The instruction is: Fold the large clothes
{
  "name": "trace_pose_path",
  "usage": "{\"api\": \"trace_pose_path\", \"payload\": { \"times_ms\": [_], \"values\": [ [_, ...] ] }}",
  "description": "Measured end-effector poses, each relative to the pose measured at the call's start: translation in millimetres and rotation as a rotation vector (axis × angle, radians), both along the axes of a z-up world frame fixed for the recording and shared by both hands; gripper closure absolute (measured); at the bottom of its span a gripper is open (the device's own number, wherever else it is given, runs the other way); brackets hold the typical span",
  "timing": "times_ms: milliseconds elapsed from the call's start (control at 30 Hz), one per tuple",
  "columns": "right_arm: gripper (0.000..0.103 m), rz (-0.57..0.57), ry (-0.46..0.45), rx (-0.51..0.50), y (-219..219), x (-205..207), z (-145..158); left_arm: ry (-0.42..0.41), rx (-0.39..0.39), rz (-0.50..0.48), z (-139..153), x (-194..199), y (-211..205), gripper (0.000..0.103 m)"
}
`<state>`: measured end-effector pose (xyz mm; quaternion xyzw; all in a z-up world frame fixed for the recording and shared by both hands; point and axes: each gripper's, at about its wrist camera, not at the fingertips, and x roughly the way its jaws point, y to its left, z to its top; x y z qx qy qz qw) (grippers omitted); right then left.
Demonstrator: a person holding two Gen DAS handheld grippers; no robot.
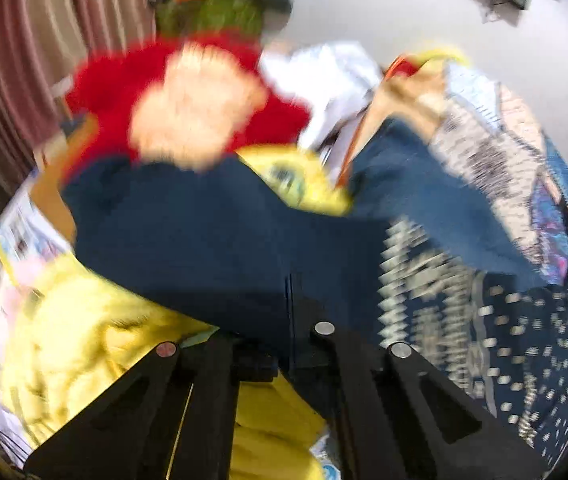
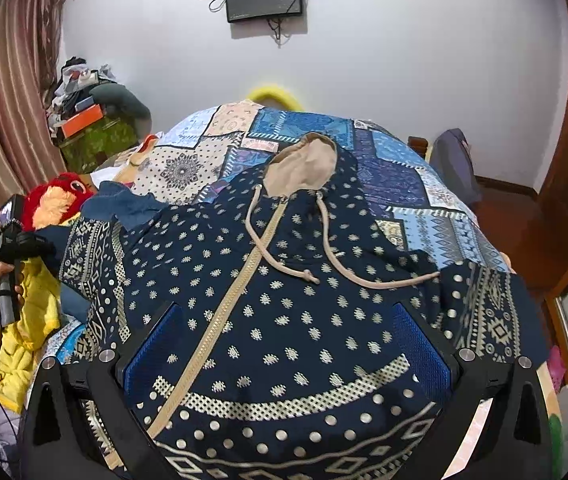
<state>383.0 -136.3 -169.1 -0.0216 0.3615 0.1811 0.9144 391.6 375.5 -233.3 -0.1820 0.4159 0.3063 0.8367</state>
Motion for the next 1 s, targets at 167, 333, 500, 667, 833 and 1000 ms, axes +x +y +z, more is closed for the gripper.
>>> {"api": "trace_pose_path", "payload": {
  "times_ms": [167, 333, 500, 667, 833, 1000],
  "values": [
    [0.0, -0.014, 0.004, 0.057, -21.5, -9.5, 10.9, -0.119, 0.119, -0.181, 74.3, 14.4, -68.3, 0.102],
    [0.0, -0.035, 0.007, 0.088, -44.3, -21.8, 18.9, -0.213, 0.184, -0.406, 126.4, 33.7, -162.2, 0.102],
    [0.0, -0.046, 0.003, 0.067, -65.6, -31.9, 23.4, -0.227, 0.142, -0.656, 124.7, 53.8, -272.2, 0.102],
    [0.0, -0.064, 0.014, 0.029, -87.0, -39.3, 21.6, -0.115, 0.097, -0.844, 70.8, 65.0, -361.0, 0.102],
    [0.0, -0.083, 0.041, -0.01, -104.2, -45.1, 15.0, 0.037, 0.038, -0.931, -0.5, 60.2, -405.2, 0.101],
    [0.0, -0.091, 0.072, -0.047, -108.9, -46.4, 5.1, 0.063, -0.002, -0.939, -13.9, 44.3, -402.9, 0.095]
  ]
}}
